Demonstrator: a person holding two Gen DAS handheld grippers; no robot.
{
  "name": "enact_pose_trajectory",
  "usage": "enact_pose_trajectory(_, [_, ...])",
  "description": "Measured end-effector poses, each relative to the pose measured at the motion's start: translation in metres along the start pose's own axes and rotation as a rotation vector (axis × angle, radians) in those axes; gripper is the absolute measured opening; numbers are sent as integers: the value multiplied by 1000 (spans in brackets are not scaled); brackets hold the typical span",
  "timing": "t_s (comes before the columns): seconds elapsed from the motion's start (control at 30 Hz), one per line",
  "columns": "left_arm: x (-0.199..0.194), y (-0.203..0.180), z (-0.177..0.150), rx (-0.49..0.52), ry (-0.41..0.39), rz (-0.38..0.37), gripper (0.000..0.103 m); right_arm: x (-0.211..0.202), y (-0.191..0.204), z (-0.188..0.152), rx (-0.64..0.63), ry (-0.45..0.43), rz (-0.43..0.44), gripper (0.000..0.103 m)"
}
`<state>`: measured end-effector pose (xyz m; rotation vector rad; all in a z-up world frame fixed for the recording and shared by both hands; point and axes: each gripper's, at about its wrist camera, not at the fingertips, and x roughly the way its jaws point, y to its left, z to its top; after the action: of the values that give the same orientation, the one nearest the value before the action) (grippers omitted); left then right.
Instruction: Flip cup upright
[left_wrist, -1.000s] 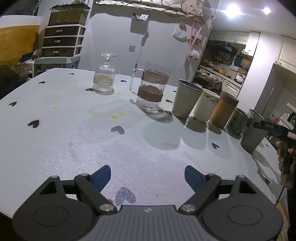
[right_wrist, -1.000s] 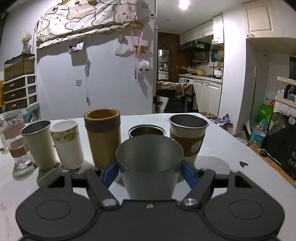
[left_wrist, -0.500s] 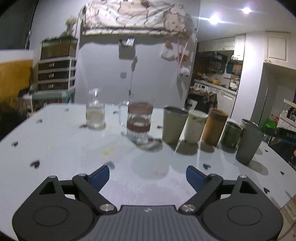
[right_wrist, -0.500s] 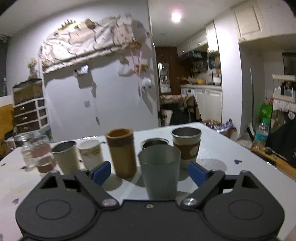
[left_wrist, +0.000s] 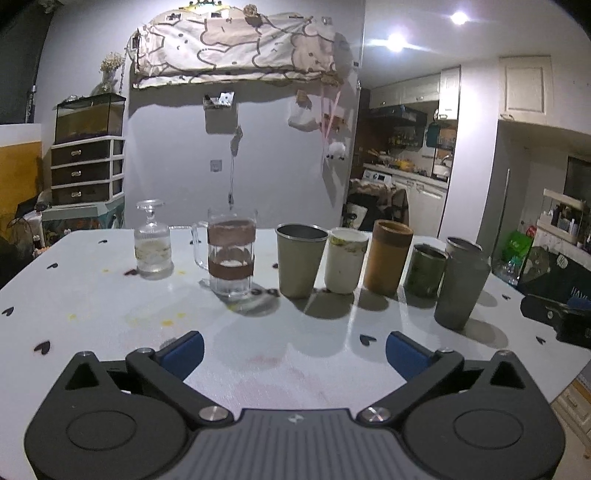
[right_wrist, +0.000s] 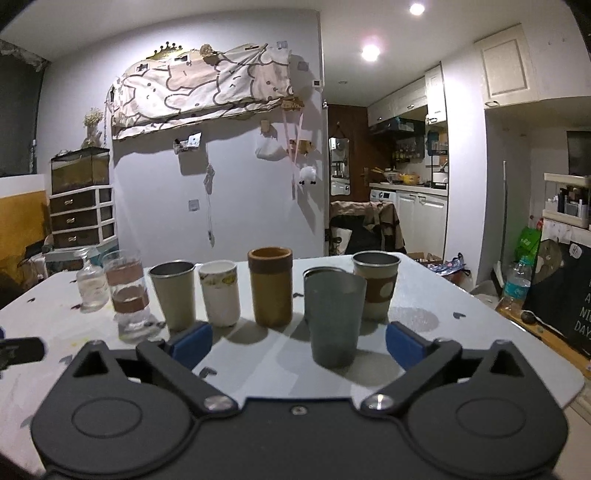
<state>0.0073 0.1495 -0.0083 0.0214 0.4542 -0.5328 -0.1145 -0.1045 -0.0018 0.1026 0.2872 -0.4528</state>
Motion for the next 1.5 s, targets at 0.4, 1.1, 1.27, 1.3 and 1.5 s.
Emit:
enact_pose_trajectory(0.4, [-9,-10,-14,32,4,5,103,-12,9,-18,-3,63,-2,103])
enact_pose_trajectory(1.1, [-12,-7,-14,36,6,26,103,-17,13,-19,-20,64,-7,103])
enact_pose_trajectory(1.27, [-12,-7,-14,36,6,28,103,-17,15,-18,-22,66,-4,103])
enact_pose_trajectory(1.3, [-12,-7,-14,36,5,28,103,-17,16,-18,-22,66,-3,103])
enact_pose_trajectory(1.5, [-14,-6,-14,36,4,30,103,-17,16,-18,-22,67,-4,103])
